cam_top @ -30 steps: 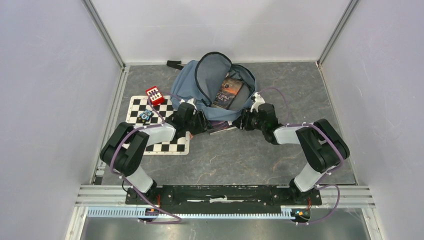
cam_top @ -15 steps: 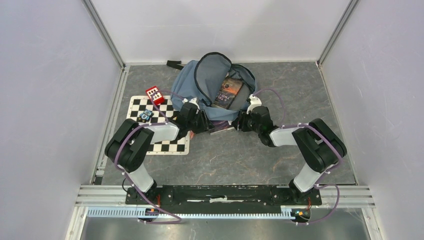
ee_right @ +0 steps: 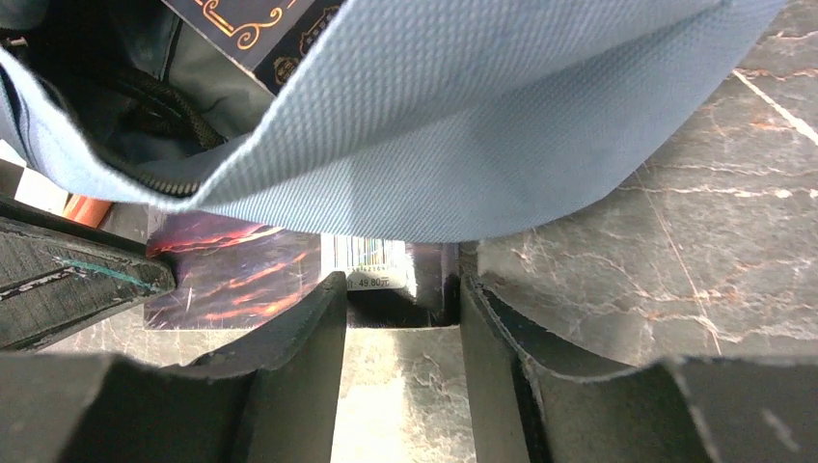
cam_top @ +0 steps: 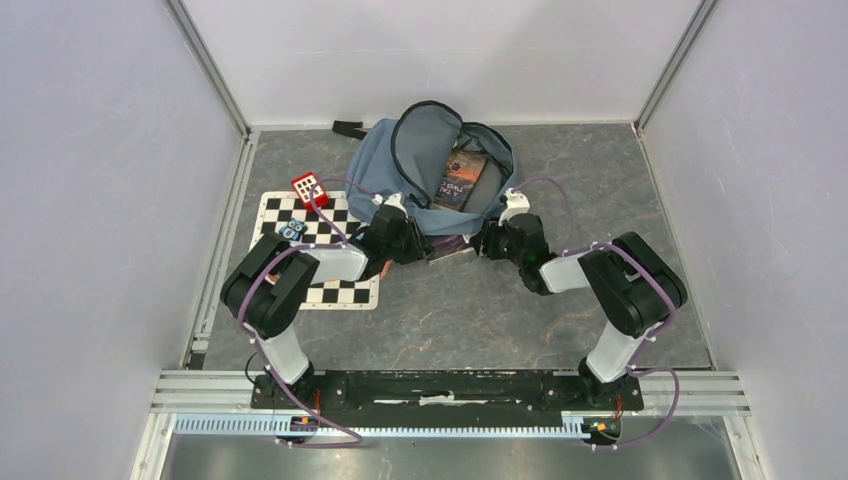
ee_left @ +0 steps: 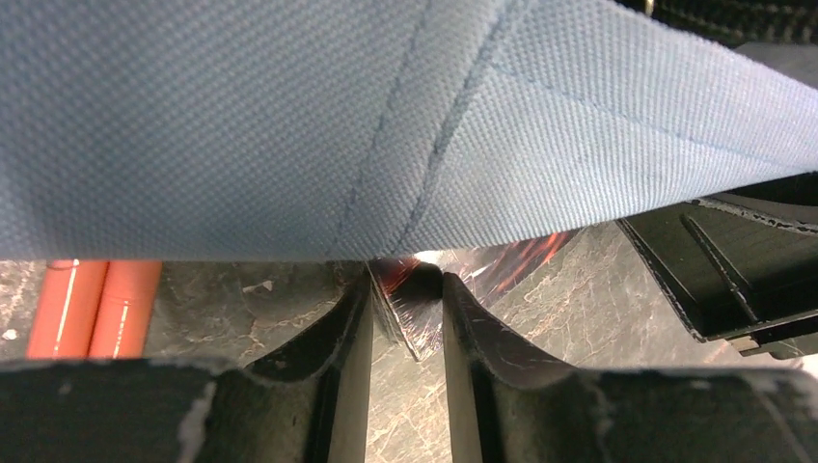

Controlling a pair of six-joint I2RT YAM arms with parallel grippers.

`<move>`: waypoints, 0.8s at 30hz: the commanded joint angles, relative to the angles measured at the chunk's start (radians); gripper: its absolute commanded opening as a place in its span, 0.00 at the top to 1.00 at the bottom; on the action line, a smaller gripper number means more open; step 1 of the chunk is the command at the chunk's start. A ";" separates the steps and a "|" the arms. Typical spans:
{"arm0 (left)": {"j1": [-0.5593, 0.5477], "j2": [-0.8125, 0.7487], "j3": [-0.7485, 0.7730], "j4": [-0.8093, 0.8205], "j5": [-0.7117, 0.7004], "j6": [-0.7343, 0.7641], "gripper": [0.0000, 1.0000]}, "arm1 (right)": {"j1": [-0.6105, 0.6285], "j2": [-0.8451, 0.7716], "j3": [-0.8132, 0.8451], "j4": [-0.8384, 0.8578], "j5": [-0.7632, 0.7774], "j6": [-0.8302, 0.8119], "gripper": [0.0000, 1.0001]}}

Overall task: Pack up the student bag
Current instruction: Pick up the book from the center of the board.

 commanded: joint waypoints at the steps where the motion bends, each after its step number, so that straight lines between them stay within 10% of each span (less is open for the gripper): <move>1: -0.133 0.011 -0.021 0.086 -0.003 -0.010 0.68 | 0.052 -0.051 -0.072 0.018 -0.220 0.012 0.60; 24: -0.711 -0.335 -0.155 -0.237 -0.446 -0.252 0.69 | 0.238 -0.813 -0.520 -0.346 -0.069 0.138 0.62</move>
